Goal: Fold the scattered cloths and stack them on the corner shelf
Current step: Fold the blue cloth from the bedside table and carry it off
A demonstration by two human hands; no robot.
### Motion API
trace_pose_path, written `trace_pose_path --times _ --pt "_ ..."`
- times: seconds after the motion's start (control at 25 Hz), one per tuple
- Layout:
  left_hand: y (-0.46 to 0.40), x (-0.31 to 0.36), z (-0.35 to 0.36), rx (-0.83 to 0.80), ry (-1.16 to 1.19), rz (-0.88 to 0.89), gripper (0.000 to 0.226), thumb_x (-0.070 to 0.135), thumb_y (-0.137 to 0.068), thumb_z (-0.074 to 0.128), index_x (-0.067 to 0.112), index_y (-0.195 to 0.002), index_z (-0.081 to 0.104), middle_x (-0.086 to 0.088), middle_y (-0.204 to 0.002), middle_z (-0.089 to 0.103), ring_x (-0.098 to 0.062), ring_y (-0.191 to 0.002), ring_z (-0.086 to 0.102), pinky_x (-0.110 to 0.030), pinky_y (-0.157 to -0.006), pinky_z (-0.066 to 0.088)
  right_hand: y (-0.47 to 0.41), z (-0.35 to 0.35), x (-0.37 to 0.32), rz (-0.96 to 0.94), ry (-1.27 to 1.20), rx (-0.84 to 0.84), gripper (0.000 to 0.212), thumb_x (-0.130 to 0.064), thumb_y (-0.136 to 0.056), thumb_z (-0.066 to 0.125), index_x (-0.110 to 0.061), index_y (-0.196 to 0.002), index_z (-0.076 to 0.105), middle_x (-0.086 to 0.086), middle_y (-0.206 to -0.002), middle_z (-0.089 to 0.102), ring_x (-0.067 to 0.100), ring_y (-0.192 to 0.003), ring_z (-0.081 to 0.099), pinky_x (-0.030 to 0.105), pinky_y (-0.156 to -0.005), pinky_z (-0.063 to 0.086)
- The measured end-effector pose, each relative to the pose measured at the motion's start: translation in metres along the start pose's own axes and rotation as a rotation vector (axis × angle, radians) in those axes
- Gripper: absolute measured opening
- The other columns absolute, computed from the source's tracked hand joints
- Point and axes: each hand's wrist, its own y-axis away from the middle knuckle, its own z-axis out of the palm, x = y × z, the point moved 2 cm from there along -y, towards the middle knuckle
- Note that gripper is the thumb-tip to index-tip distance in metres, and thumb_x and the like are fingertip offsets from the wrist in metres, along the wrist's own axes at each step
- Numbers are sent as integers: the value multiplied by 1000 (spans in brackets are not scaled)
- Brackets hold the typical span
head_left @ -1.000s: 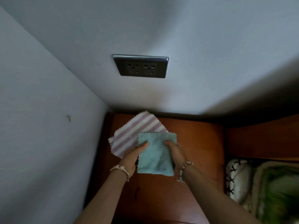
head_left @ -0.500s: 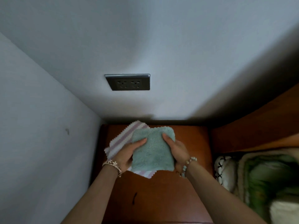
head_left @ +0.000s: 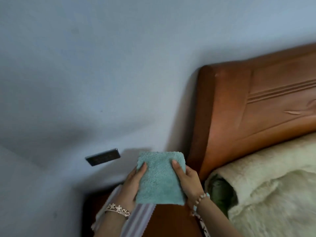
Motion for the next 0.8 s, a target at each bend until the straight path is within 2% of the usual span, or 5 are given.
trace_pose_path --times 0.12,0.4,0.56,0.64,0.8 --pt "16 13 68 -133 34 -31 43 32 -92 57 6 -126 60 -22 -121 66 -39 -112 63 -54 -100 45 40 -47 -48 -69 -64 109 32 -35 -85 69 -4 -93 73 13 -93 76 26 -90 72 41 -82 59" --pt "118 -2 289 -524 -126 -54 45 31 -89 61 7 -127 59 -22 -121 66 -37 -110 64 -49 -92 53 205 -216 -141 -253 -231 414 42 -44 -81 71 -4 -96 74 15 -94 76 32 -93 72 53 -87 56" --pt "204 -44 416 -769 -208 -106 45 34 -90 62 10 -129 59 -20 -123 65 -35 -110 64 -47 -91 54 342 -313 -173 -413 -345 625 37 -38 -84 70 -4 -97 72 14 -93 76 29 -89 73 44 -80 59" --pt "245 -70 469 -892 -216 -145 53 36 -88 67 10 -132 56 -21 -127 63 -37 -116 61 -53 -101 47 403 -354 -178 -474 -356 716 37 -39 -84 70 -5 -98 72 12 -92 77 28 -88 73 39 -75 60" --pt "333 -130 555 -1109 -267 -228 46 35 -94 57 5 -128 57 -21 -123 65 -37 -114 62 -50 -99 47 513 -426 -170 -536 -386 950 40 -42 -83 71 -4 -97 71 13 -92 76 29 -87 73 43 -76 60"
